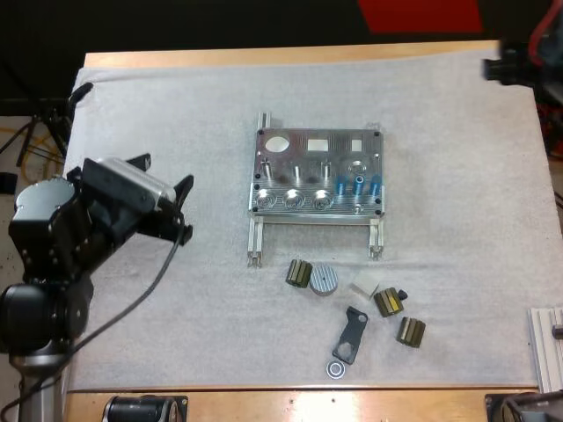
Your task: Load cells from left to right
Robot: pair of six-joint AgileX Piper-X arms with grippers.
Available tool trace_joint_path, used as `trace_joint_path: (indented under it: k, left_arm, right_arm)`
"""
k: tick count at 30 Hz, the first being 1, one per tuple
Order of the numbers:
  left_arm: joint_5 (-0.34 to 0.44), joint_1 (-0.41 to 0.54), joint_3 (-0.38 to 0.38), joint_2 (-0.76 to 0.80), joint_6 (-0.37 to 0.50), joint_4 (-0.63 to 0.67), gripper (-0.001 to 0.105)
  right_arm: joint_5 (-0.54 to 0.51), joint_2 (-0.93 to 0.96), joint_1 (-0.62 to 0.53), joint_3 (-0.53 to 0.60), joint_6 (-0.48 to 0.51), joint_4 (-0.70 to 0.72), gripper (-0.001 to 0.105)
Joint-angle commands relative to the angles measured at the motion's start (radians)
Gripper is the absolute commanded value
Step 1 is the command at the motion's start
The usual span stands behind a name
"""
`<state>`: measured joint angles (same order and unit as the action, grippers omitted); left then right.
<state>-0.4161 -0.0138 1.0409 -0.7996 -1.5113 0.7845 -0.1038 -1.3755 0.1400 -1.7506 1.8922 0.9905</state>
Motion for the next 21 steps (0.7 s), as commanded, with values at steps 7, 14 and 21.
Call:
trace_joint_path:
  k: [7,14,21]
  left_arm:
    - [-0.006,0.0,0.005,0.139,0.018,0.105,0.061]
    - [-0.004,0.0,-0.022,0.318,0.019,0.216,0.061]
    - [-0.004,0.0,-0.145,0.612,-0.016,0.315,0.061]
  right_arm:
    - [0.012,0.219,-0.032,0.077,0.019,0.017,0.068]
    - [0.012,0.496,-0.032,0.353,0.019,0.011,0.068]
    - [0.012,0.818,-0.032,0.665,0.013,-0.051,0.068]
